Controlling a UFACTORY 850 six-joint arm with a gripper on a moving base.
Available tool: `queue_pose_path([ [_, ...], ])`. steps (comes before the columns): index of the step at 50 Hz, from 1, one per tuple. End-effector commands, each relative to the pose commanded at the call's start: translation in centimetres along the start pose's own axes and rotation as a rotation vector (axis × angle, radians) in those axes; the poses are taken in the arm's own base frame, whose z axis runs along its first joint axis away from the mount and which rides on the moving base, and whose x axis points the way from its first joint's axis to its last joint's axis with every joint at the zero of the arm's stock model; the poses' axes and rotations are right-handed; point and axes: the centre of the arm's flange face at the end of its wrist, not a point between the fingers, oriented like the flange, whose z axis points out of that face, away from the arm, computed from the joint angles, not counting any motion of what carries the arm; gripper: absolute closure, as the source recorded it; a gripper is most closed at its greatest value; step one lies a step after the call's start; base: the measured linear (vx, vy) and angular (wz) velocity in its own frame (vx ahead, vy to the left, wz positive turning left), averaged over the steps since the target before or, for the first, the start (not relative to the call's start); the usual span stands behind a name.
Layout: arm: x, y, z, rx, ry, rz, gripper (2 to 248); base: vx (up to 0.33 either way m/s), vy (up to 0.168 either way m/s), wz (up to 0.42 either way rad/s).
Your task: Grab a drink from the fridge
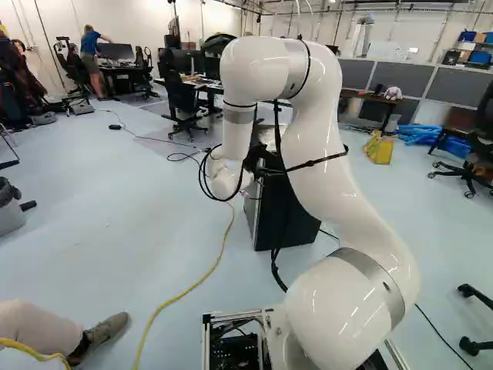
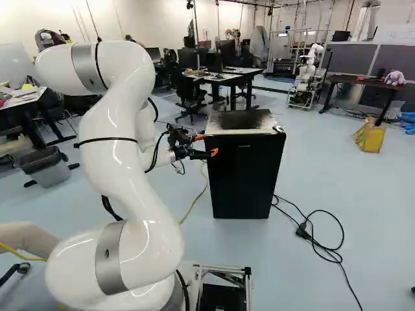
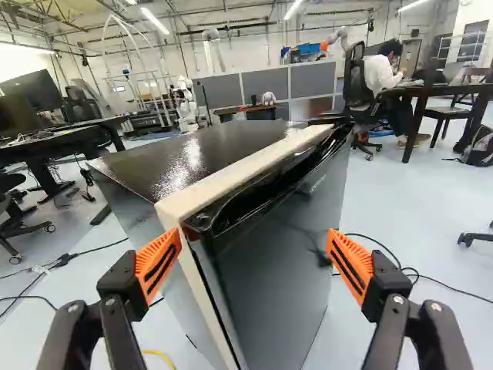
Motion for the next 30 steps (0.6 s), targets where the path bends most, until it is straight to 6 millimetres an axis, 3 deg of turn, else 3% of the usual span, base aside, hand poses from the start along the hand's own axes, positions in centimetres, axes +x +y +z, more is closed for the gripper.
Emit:
queue_pose_path([
  [30, 0.11, 0.44, 0.22, -0.008, 0.0, -0.002, 3, 0.0, 0.0, 0.0],
])
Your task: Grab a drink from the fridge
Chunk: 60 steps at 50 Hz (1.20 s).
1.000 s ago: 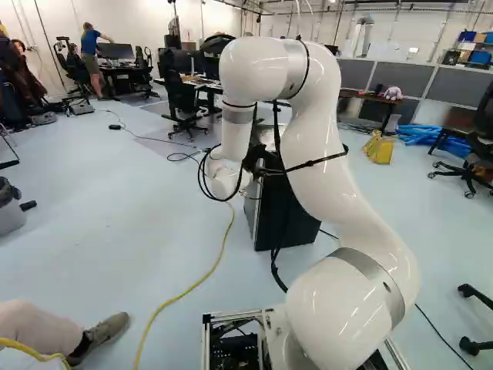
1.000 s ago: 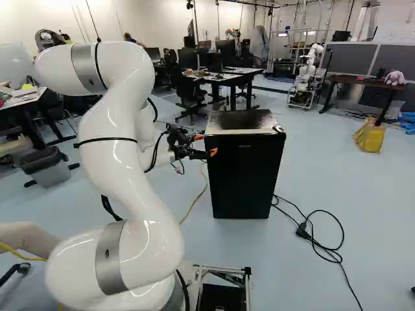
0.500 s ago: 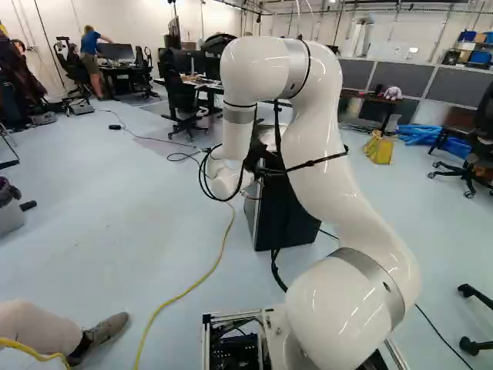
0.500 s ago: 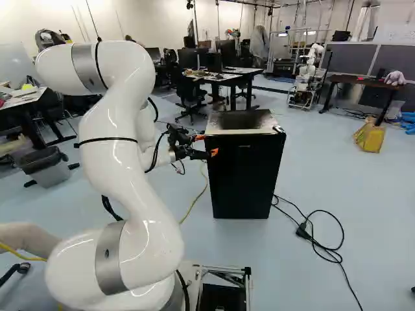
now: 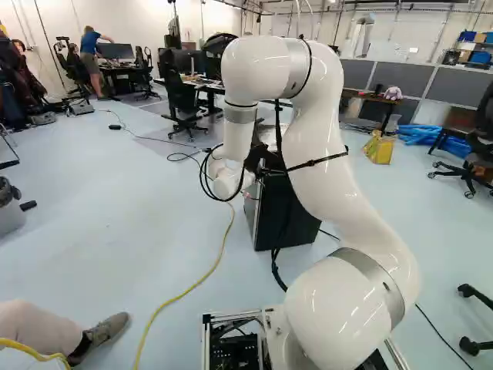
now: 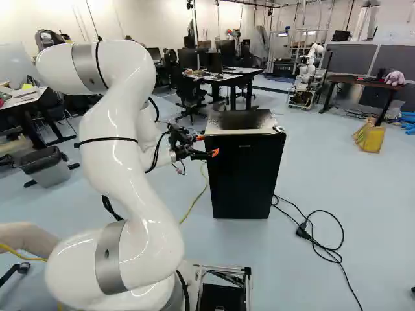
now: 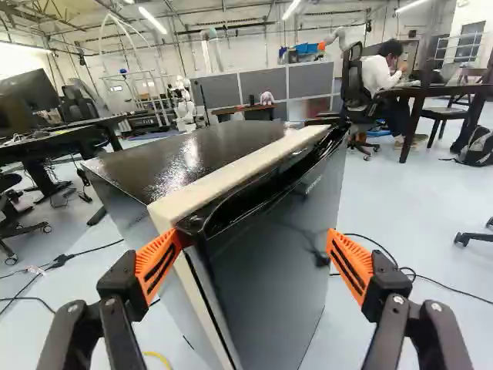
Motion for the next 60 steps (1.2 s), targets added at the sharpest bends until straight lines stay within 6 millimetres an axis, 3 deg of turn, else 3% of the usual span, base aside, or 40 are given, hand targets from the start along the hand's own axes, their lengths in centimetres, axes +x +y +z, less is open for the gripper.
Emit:
queue_pose_path([
  [60, 0.14, 0.92, -0.13, -0.024, -0.003, -0.005, 3, 0.0, 0.0, 0.0],
])
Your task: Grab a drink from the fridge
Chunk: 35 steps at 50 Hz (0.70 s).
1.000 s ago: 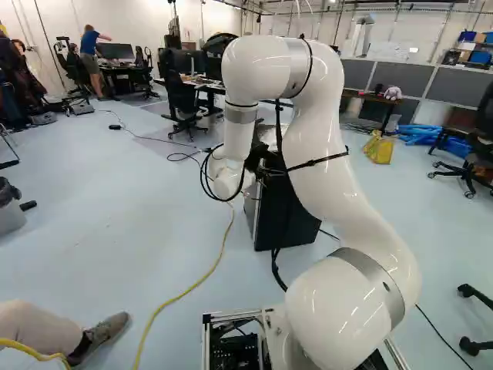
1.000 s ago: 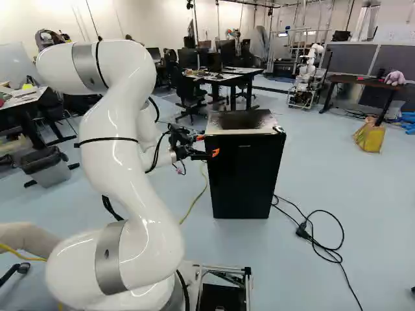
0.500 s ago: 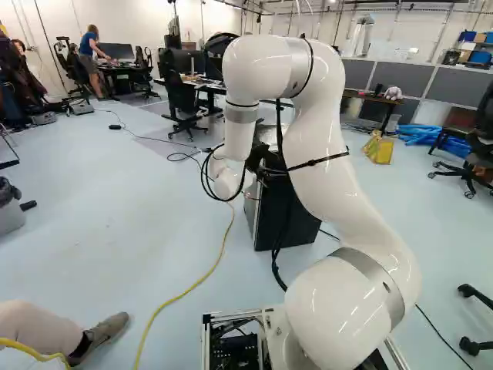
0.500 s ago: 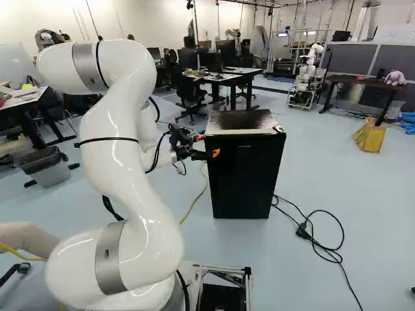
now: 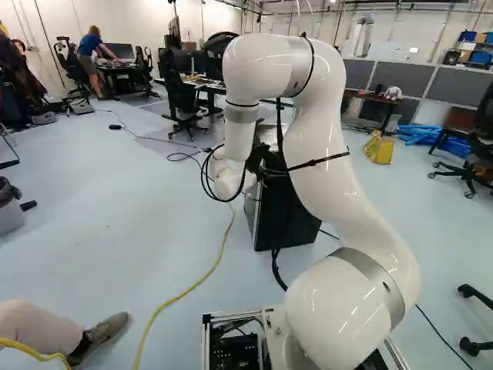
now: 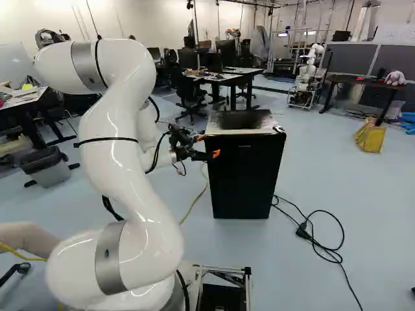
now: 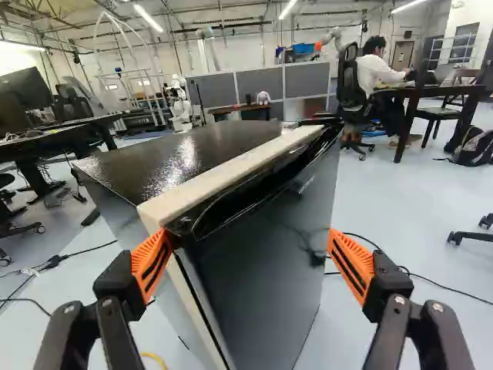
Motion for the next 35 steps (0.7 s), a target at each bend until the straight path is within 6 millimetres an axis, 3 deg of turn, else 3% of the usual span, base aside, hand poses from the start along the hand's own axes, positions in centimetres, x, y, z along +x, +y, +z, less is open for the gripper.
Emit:
queue_pose_path([
  [35, 0.1, 1.2, -0.6, -0.043, -0.005, -0.005, 3, 0.0, 0.0, 0.0],
])
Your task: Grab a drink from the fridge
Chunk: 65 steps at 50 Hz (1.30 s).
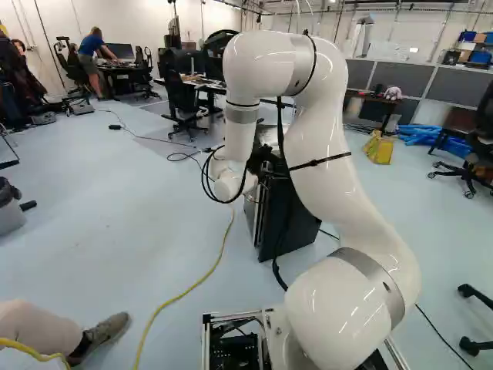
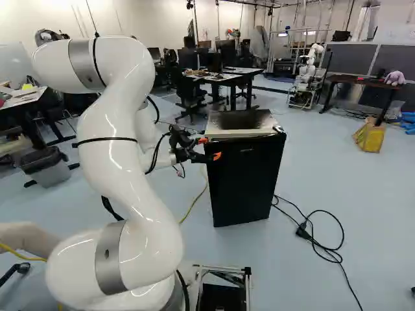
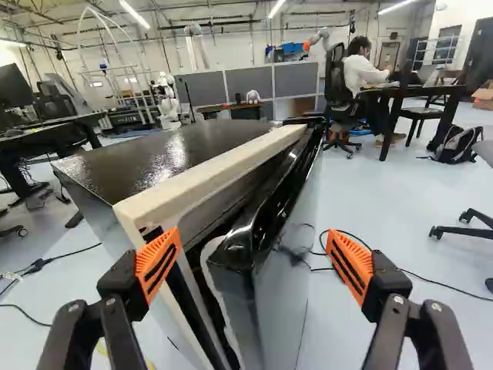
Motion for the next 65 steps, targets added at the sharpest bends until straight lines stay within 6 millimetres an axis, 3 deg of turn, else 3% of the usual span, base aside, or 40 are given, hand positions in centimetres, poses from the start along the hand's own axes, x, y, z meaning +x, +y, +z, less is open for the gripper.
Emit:
queue_pose_path([
  [33, 0.2, 2.4, -1.0, -0.044, -0.009, -0.021, 3, 0.0, 0.0, 0.0],
  [65, 0.6, 6.4, -2.0, -0.113, -0.019, -0.057, 3, 0.0, 0.0, 0.0],
])
